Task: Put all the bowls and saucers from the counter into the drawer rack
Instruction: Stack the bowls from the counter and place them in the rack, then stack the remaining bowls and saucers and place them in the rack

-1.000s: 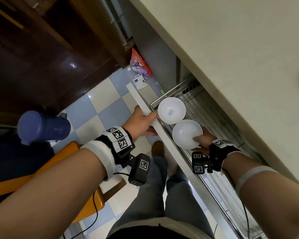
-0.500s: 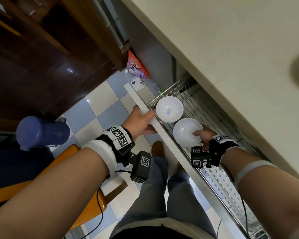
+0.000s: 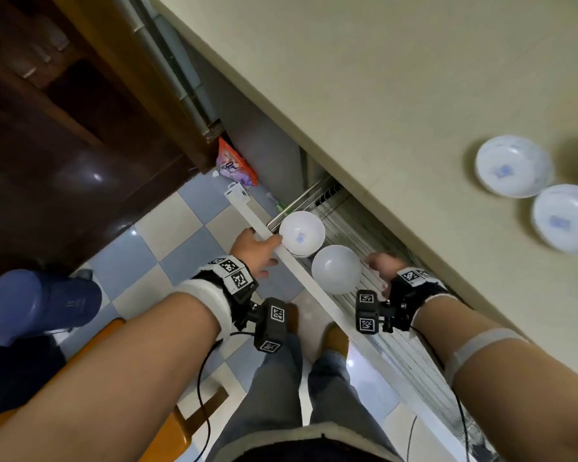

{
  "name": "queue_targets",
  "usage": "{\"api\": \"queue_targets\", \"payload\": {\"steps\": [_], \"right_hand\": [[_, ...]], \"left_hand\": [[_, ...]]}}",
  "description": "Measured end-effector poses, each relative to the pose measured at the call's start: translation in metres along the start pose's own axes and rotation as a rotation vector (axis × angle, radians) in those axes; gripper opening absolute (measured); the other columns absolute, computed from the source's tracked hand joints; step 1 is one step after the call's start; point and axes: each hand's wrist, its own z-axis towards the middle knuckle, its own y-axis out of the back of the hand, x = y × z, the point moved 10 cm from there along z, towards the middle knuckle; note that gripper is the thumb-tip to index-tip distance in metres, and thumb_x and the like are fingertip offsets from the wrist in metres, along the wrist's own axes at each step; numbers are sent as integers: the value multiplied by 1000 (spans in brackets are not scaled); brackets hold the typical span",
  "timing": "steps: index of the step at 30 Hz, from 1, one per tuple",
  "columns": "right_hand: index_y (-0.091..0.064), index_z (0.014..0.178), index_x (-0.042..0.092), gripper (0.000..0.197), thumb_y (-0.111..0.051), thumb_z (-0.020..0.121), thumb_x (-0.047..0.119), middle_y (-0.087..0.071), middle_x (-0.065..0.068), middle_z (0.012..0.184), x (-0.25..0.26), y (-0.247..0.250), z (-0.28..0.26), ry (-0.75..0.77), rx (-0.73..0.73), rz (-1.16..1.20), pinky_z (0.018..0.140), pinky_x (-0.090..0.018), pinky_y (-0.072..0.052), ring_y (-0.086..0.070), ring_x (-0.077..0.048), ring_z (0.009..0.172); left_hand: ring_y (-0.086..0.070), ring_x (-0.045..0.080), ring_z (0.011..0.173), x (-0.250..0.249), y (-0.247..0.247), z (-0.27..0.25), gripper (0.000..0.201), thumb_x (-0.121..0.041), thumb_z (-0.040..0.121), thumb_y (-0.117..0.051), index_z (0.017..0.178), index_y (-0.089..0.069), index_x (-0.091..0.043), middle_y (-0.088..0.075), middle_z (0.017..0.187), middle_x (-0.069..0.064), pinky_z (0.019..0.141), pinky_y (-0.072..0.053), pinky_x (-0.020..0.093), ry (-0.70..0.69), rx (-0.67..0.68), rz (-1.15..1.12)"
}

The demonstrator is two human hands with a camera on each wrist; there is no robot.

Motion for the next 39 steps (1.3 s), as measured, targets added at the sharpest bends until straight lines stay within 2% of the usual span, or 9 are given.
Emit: {"api": "queue_targets", "payload": {"steps": [5,9,12,16,24,30,32,36,39], "right_hand": [[-63,88,3,12,-55,93,9,-65,-11,86,8,-9,-66,-12,112,251,77,-39,-54,-66,-26,84],[-58,76,10,20,-53,95,12,-51,-4,66,47,11,-122,167,119,315,51,-23,-38,-45,-15,56],[-64,83,6,10,-59,90,10,-55,-8,66,67,70,-158,321,-83,312,42,-21,-37,-49,-17,51],[-66,89,8,8,-59,88,12,-60,-7,74,52,146,-198,387,-320,457,47,-22,-41,-55,-18,56],[-59,101,11,11,-54,93,17,-62,-11,92,-50,307,-230,305,-797,771,63,-30,-52,-63,-25,76],[-39,131,6,56,-62,82,22,-38,-23,139,-163,398,-264,-299,-1290,561,102,-48,-38,-43,-41,126],[-35,135,7,62,-62,80,18,-32,-22,144,-189,408,-263,-421,-1296,575,105,-49,-35,-40,-40,128],[-28,140,3,64,-60,86,15,-31,-24,145,-217,416,-235,-440,-1124,579,103,-50,-38,-46,-43,127],[-35,136,2,55,-57,87,15,-44,-26,137,-225,425,-223,-383,-1087,581,94,-49,-44,-53,-46,118]], "left_hand": [[-53,37,127,-57,29,-25,94,-28,74,-84,144,-25,-5,-49,142,19,104,-47,40,-126,-221,379],[-59,27,102,-144,-20,-53,43,-22,81,-76,117,-57,-8,-60,108,8,82,-44,29,-452,-27,483],[-64,24,82,-187,-85,-82,11,-21,86,-73,89,-65,-15,-65,83,4,75,-56,35,-571,236,521],[-66,16,70,-209,-158,-113,8,-16,91,-68,95,-62,-12,-65,84,7,60,-54,27,-581,457,532],[-66,17,64,-241,-291,-159,21,-11,92,-65,113,-59,-11,-68,95,15,58,-53,27,-669,561,577],[-73,32,89,-265,-394,-169,63,-18,89,-67,146,-41,-12,-69,116,20,77,-62,41,-735,507,773],[-66,32,94,-272,-417,-168,63,-21,90,-64,146,-40,-9,-63,120,11,85,-55,36,-784,426,921],[-53,29,79,-272,-444,-165,27,-11,91,-59,117,-62,-1,-53,70,5,71,-42,32,-818,319,1178],[-58,32,83,-270,-454,-157,35,-4,86,-60,120,-63,5,-66,83,12,72,-51,35,-811,307,1215]]}}
